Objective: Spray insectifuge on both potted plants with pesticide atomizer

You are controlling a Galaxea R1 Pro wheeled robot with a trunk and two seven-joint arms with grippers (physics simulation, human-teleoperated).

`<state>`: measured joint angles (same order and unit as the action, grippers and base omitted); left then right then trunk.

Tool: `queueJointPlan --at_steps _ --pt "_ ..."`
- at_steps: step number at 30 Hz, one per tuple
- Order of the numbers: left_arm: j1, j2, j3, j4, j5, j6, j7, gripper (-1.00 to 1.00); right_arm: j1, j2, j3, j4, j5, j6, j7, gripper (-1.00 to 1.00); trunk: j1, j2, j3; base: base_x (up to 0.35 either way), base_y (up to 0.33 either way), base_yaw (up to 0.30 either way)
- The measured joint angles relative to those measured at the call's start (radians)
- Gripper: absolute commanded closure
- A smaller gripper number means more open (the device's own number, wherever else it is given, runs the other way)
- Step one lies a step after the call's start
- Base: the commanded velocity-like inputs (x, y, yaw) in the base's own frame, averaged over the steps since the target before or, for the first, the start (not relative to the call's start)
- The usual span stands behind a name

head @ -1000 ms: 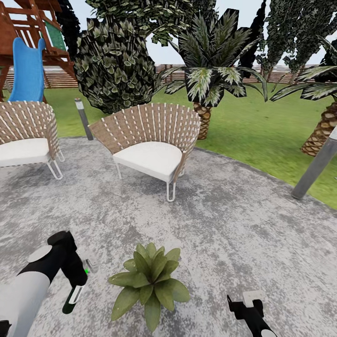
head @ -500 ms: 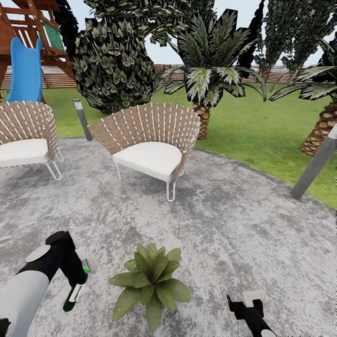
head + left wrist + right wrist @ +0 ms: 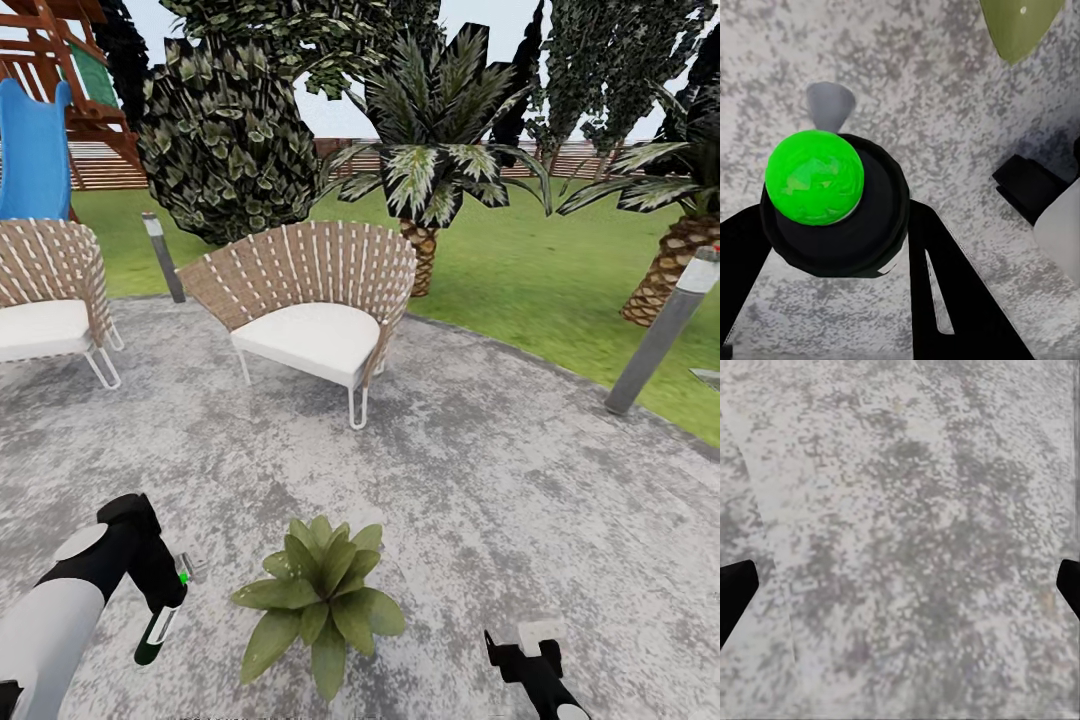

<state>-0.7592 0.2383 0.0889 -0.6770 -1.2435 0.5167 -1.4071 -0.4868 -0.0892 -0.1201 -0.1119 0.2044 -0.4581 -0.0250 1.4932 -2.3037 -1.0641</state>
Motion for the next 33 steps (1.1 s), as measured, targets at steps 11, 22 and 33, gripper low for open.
queueJointPlan --at_steps 11,22,33 --pt "0.0 -0.001 -0.001 0.0 0.001 -0.001 0.001 1.0 0.0 0.0 0.0 0.0 0.0 0.0 0.0 -1.0 0.0 0.0 0.0 0.035 0.207 -0.142" --pt "-0.042 -0.093 -0.01 -0.014 0.004 0.003 -0.012 1.0 0.0 -0.001 0.0 0.0 0.0 0.0 0.0 -1.0 0.0 0.0 0.0 0.0 0.0 0.0" --pt "-0.035 -0.063 -0.018 -0.002 -0.007 -0.016 -0.103 1.0 0.0 -0.001 0.0 0.0 0.001 0.0 0.0 -1.0 0.0 0.0 0.0 0.0 0.0 0.0"
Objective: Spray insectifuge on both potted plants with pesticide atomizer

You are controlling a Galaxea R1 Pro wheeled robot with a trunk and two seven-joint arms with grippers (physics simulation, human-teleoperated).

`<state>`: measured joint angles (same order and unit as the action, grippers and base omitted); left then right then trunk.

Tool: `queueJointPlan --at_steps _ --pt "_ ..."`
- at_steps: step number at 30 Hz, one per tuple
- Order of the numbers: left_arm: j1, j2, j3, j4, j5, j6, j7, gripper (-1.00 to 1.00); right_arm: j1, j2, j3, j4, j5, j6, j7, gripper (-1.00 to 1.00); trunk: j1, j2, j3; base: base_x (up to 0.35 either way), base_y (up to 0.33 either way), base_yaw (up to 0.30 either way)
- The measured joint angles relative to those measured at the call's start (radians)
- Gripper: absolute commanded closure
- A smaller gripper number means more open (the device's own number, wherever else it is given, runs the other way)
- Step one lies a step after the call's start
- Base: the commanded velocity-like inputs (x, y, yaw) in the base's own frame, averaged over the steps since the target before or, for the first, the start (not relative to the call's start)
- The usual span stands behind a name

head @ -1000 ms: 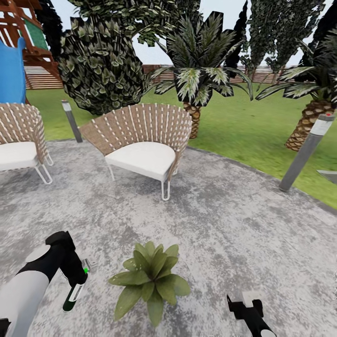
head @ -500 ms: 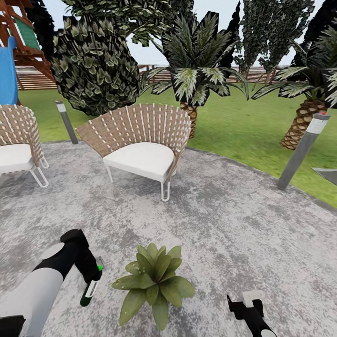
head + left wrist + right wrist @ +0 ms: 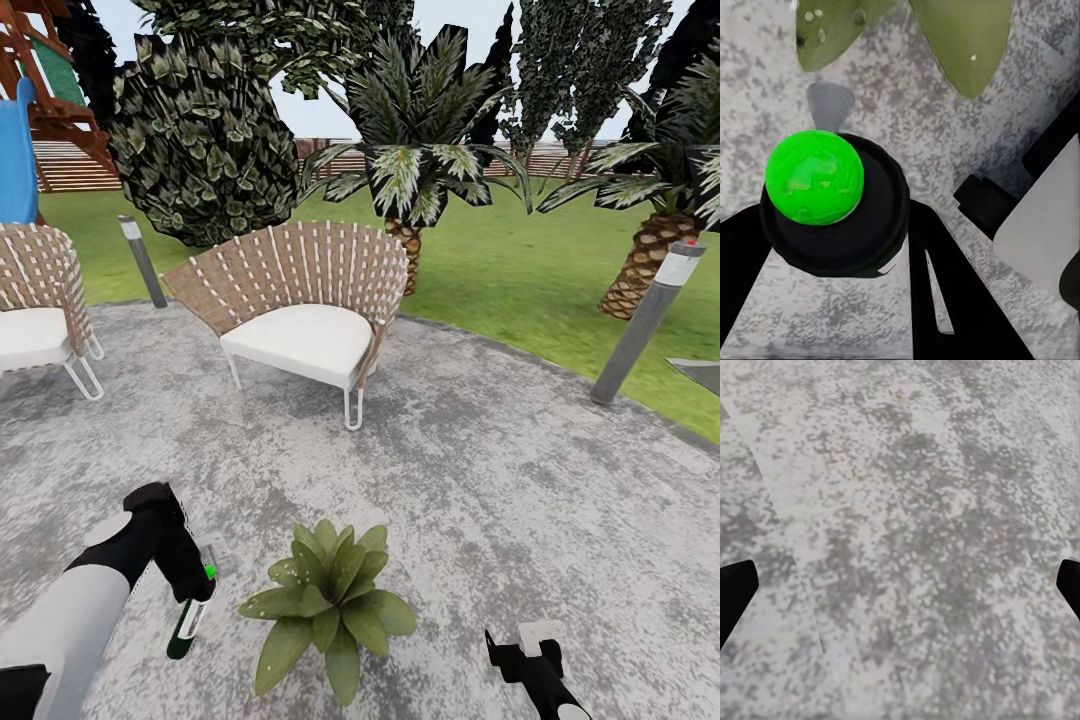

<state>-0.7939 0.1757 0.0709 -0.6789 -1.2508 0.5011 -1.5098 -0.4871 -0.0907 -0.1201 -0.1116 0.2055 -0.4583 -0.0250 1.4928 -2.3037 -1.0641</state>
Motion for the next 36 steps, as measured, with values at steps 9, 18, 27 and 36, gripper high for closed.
queueJointPlan --at_steps 9,18,27,36 --pt "0.06 0.025 0.006 0.07 0.01 -0.052 0.031 1.0 0.0 -0.002 0.0 -0.001 0.0 0.0 0.0 -1.0 0.0 0.0 0.0 0.0 0.0 0.0" --pt "0.055 -0.022 0.073 0.059 0.013 -0.071 0.088 1.0 0.0 0.0 0.0 -0.001 0.0 0.0 -0.001 -1.0 0.0 0.0 0.0 0.0 0.0 0.06" --pt "0.066 -0.016 0.072 0.074 0.002 -0.073 0.095 1.0 0.0 0.0 0.0 -0.002 0.0 0.0 -0.001 -1.0 0.0 0.0 0.0 0.0 0.0 0.109" --pt "0.066 -0.028 0.074 0.06 0.008 -0.071 0.096 1.0 0.0 0.0 0.0 0.0 0.0 0.0 -0.001 -1.0 0.0 0.0 0.0 0.084 -0.188 0.121"
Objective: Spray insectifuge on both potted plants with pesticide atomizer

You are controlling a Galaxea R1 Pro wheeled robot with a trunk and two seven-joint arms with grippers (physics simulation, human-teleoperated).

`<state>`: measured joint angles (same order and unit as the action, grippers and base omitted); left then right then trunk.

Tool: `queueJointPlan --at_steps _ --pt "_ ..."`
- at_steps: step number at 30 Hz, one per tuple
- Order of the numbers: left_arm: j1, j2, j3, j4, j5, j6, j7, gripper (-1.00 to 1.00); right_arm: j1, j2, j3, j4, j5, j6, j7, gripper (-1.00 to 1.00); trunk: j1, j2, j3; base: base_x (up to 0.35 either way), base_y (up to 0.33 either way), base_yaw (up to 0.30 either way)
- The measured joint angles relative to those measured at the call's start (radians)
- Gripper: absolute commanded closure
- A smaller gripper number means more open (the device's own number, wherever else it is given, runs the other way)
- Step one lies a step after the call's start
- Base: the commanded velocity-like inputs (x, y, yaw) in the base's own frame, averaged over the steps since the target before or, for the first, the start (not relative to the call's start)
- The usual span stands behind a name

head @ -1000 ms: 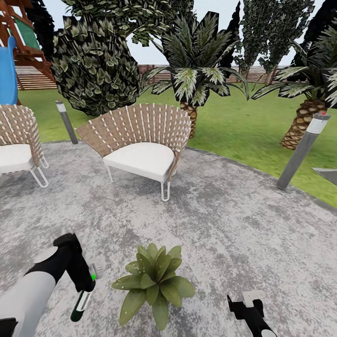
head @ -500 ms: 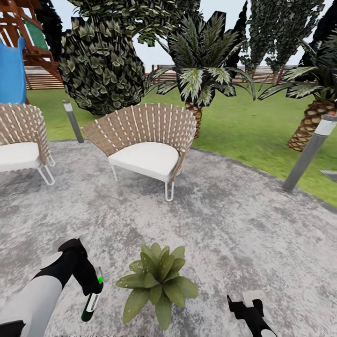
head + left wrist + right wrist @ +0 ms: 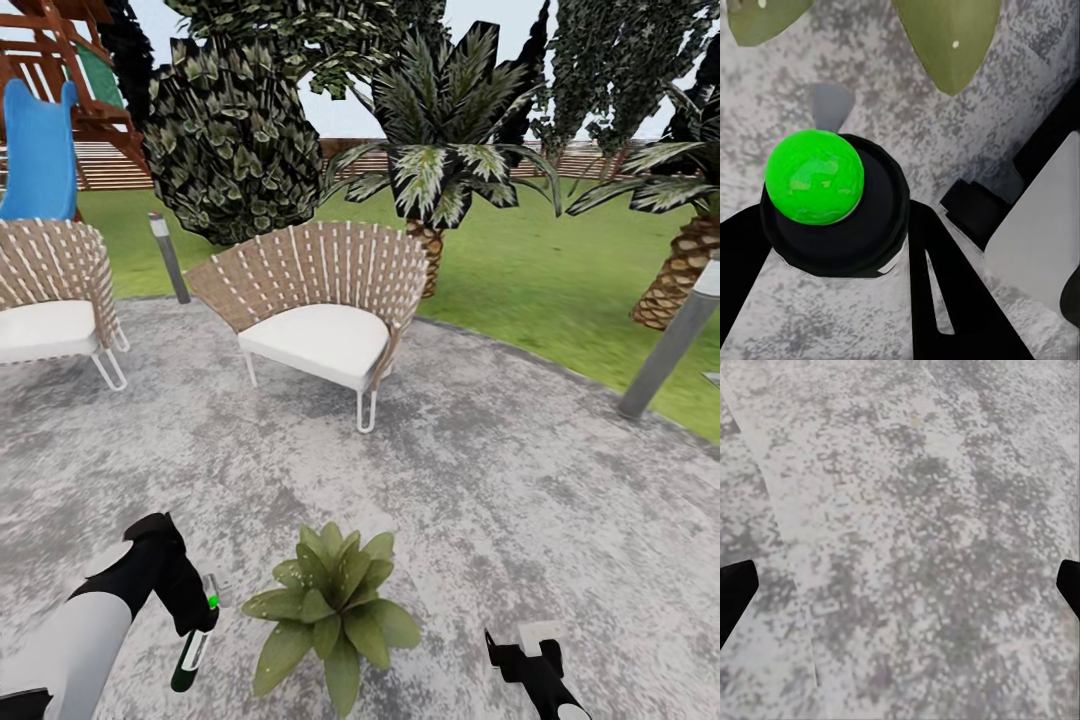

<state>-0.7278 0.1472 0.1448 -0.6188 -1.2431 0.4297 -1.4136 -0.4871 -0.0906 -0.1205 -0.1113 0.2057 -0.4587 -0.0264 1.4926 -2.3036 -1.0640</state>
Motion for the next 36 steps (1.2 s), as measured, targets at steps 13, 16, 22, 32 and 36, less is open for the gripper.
queueJointPlan --at_steps 13,16,22,32,36 --pt "0.018 0.013 -0.001 0.039 0.001 0.0 0.082 1.0 0.0 -0.001 0.0 -0.001 0.0 0.0 0.0 -1.0 0.0 0.0 0.0 -0.018 -0.043 0.03" --pt "0.017 0.001 0.001 0.033 0.005 0.001 0.079 1.0 0.0 -0.001 0.0 0.0 0.0 0.0 0.0 -1.0 0.0 0.0 0.0 0.0 0.0 0.0" --pt "0.002 -0.045 0.0 0.025 0.005 0.05 0.072 1.0 0.0 0.0 0.0 0.0 0.0 0.0 0.0 -1.0 0.0 0.0 0.0 0.0 0.0 0.0" --pt "0.002 0.023 -0.001 0.033 0.003 0.052 0.077 1.0 0.0 0.0 0.0 0.0 0.0 0.0 0.001 -1.0 0.0 0.0 0.0 0.0 0.0 0.0" --pt "0.003 0.041 0.003 0.035 0.006 0.053 0.077 1.0 0.0 0.0 0.0 0.0 0.0 0.0 0.001 -1.0 0.0 0.0 0.0 0.0 0.0 0.0"
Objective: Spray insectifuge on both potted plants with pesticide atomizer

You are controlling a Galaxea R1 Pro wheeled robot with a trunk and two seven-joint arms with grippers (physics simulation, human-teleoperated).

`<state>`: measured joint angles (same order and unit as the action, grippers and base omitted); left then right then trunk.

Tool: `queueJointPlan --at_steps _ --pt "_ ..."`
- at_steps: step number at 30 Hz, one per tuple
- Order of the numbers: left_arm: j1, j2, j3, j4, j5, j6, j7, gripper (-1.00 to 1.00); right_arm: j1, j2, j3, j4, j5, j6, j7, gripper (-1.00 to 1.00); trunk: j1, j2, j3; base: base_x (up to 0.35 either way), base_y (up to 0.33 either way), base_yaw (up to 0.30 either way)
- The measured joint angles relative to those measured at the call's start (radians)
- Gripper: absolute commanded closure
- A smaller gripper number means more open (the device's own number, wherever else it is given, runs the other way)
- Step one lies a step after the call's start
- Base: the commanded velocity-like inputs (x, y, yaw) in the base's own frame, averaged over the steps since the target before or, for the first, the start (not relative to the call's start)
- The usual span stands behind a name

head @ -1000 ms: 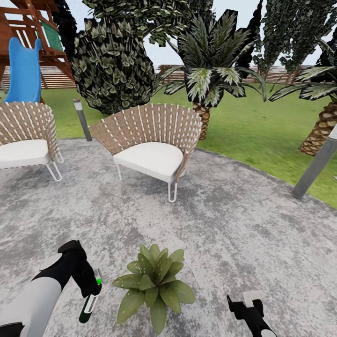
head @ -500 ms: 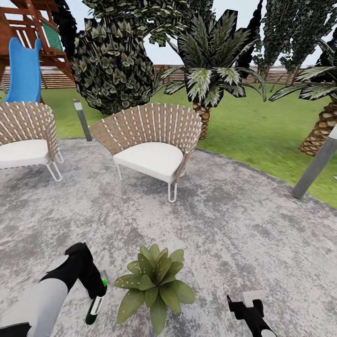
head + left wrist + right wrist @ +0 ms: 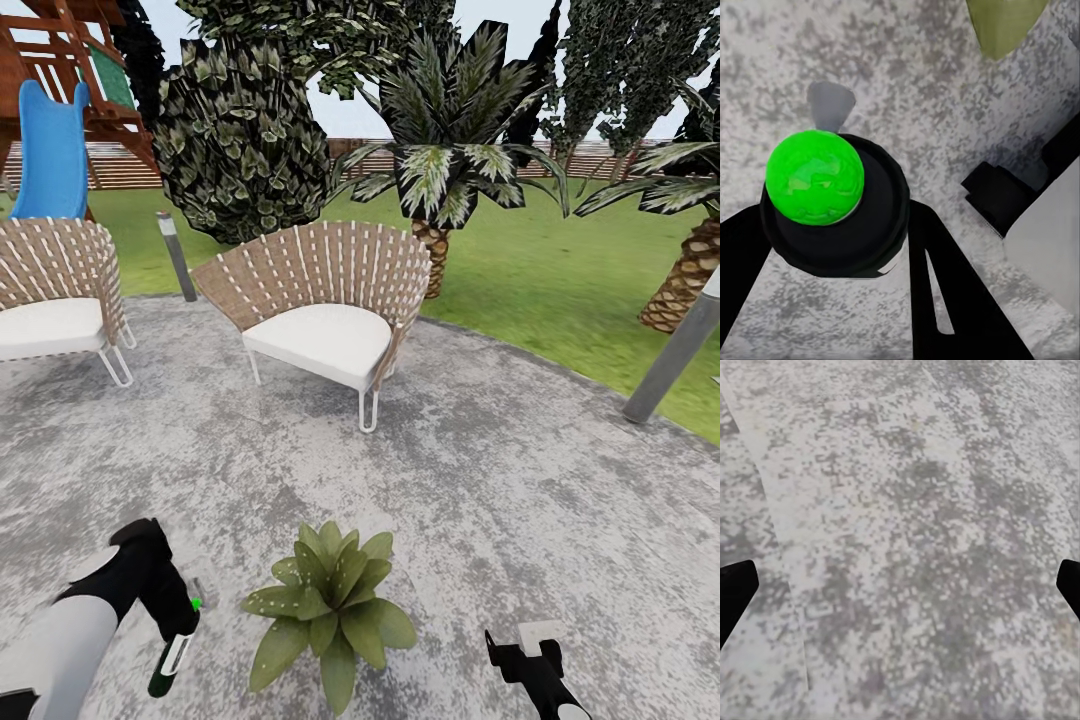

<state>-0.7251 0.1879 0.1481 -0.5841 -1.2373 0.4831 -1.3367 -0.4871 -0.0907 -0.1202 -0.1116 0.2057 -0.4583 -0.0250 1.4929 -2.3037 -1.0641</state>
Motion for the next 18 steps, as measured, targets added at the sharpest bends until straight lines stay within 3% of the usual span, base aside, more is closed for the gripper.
queueJointPlan --at_steps 2,6,8,12,18 --pt "-0.005 -0.008 0.0 -0.004 0.001 0.003 -0.003 1.0 0.0 0.0 0.0 0.0 0.0 0.0 0.0 -1.0 0.0 0.0 0.0 0.0 0.0 0.0" --pt "-0.017 -0.08 -0.004 -0.015 0.0 0.008 -0.004 1.0 0.0 0.0 0.0 0.0 0.0 0.0 0.0 -1.0 0.0 0.0 0.0 0.0 0.0 0.0" --pt "-0.037 -0.097 -0.004 -0.015 -0.001 0.009 -0.004 1.0 0.0 0.0 0.0 0.0 0.0 0.0 0.0 -1.0 0.0 0.0 0.0 0.0 0.0 0.0" --pt "-0.056 -0.093 -0.004 -0.014 -0.002 0.011 -0.005 1.0 0.0 0.0 0.0 0.0 0.0 0.0 0.0 -1.0 0.0 0.0 0.0 0.0 0.0 0.0" --pt "-0.031 -0.082 -0.004 0.0 -0.008 0.001 0.002 1.0 0.0 0.0 0.0 0.0 0.0 0.0 0.0 -1.0 0.0 0.0 0.0 0.0 0.0 0.0"
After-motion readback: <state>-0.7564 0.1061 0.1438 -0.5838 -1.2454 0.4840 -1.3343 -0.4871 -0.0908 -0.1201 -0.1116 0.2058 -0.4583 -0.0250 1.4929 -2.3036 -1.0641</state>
